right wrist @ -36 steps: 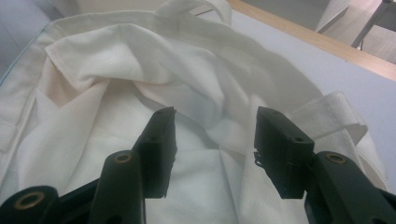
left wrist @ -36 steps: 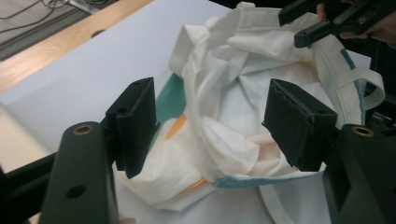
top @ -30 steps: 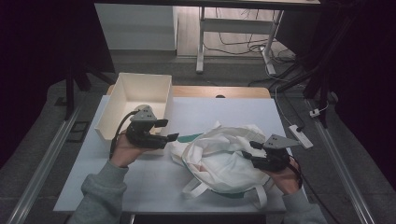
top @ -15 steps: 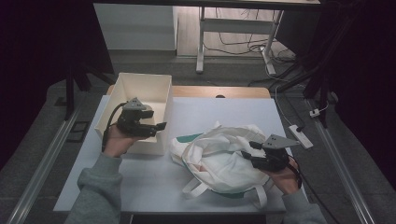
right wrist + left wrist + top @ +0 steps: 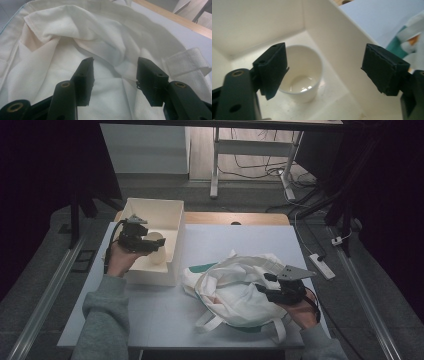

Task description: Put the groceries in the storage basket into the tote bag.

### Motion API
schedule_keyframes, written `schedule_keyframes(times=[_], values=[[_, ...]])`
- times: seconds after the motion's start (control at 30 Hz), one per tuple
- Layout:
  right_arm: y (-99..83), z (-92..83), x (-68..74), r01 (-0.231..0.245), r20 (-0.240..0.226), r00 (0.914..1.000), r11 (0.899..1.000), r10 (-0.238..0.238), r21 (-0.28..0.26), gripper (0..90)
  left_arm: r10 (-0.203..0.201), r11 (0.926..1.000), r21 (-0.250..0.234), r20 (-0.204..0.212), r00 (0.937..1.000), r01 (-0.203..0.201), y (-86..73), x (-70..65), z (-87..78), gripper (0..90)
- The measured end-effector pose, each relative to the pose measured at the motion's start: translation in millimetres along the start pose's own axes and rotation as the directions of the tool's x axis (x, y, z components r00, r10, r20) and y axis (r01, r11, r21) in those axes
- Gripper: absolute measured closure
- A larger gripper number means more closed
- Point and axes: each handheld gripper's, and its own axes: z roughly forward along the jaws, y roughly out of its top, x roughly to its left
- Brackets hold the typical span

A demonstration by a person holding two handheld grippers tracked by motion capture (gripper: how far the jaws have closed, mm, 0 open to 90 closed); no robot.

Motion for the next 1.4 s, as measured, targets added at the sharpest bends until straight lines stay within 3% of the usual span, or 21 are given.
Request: schedule_keyframes(times=[0.2, 0.47, 0.6, 1.0, 1.17, 1.4], values=[[-1.1, 1.4, -0.5, -0.003, 0.005, 1.0000, 1.000, 0.003, 0.003, 47.8, -0.003, 0.9997, 0.025, -0.032, 0.9995, 0.004, -2.8, 10.9, 10.5, 9.9], [-2.3, 3.0, -0.7, -0.006, 0.006, 1.0000, 1.000, 0.006, 0.013, 47.7, 0.013, 0.9963, 0.085, -0.014, 0.9998, -0.012, 1.7, 15.7, 34.8, 5.9], [-2.1, 3.0, -0.8, -0.006, 0.006, 1.0000, 1.000, 0.006, 0.012, 47.7, 0.013, 0.9929, 0.119, -0.043, 0.9990, -0.008, 0.3, 18.5, 42.7, 5.3], [-3.3, 2.7, -1.2, 0.003, 0.019, 0.9998, 1.000, -0.003, 0.004, 47.9, -0.012, 0.9864, 0.164, 0.013, 0.9998, 0.010, -2.0, 26.4, 61.5, 11.8], [-1.6, 0.8, 0.5, 0.020, 0.035, 0.9992, 1.000, -0.019, -0.005, 48.0, -0.011, 0.9836, 0.180, 0.012, 0.9999, 0.008, -3.5, 27.1, 64.8, 18.3], [-2.3, 0.7, 0.0, 0.016, 0.038, 0.9991, 1.000, -0.016, -0.006, 48.0, -0.020, 0.9831, 0.182, 0.005, 0.9998, 0.018, -4.1, 28.3, 63.1, 19.3]])
